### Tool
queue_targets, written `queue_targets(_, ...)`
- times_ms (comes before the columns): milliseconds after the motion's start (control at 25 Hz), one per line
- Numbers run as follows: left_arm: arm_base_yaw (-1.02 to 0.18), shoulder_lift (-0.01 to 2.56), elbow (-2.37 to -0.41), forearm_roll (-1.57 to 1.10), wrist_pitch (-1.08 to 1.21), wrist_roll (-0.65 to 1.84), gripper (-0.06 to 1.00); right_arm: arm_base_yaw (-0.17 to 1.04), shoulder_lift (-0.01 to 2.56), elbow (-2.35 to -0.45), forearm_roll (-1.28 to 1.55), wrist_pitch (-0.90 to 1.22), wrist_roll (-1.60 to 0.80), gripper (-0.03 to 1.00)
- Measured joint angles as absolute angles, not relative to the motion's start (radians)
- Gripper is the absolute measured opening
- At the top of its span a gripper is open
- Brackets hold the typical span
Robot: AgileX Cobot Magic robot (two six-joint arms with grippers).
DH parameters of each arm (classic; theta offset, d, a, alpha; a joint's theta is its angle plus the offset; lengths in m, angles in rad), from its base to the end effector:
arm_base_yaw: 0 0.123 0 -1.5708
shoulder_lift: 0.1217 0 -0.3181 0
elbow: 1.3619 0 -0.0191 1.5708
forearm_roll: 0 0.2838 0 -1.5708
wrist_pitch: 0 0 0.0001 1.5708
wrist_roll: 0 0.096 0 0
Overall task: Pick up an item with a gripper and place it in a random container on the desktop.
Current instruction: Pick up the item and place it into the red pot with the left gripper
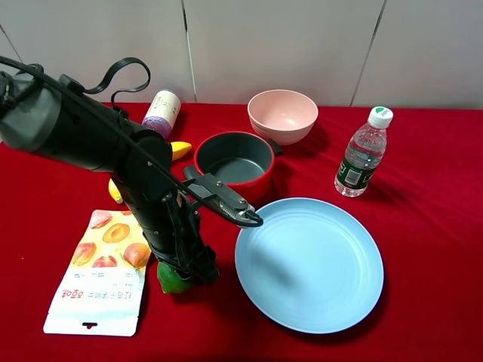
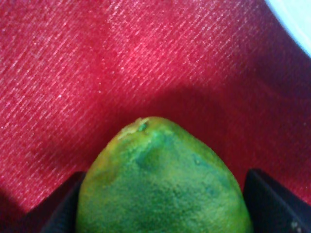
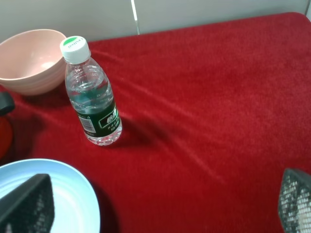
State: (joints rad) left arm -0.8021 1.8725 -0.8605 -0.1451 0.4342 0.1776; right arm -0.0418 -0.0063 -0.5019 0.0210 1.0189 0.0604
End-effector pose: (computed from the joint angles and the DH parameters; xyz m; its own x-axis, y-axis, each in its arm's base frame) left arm 0.2302 -0.2465 0.1043 -0.6451 0.7327 -0.2166 0.7569 0.6517 -0.0496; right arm -0.0042 0.0019 0.2951 -0.4076 0.0884 -0.9088 0.0547 0.9959 0.0724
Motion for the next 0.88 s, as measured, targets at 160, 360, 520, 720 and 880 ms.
queue_targets(160, -0.802, 1.868, -0.860, -0.146, 0.435, 0.178, 0.63, -0.042, -0.006, -0.502, 0.021, 1.019, 0.060, 0.69)
queue_targets(360, -0.802, 1.814, -0.860, -0.150, 0.451, 0.178, 0.63, -0.042, -0.006, -0.502, 0.021, 1.019, 0.060, 0.69)
queue_targets(520, -0.802, 1.761, -0.860, -0.152, 0.489, 0.178, 0.63, -0.042, -0.006, -0.502, 0.021, 1.019, 0.060, 0.69)
queue_targets(720, -0.802, 1.695, -0.860, -0.152, 0.524, 0.176, 0.63, -0.042, -0.006, -0.502, 0.021, 1.019, 0.060, 0.69)
queue_targets(880, -0.802, 1.656, -0.864, -0.152, 0.552, 0.176, 0.63, -0.042, -0.006, -0.502, 0.021, 1.019, 0.060, 0.69)
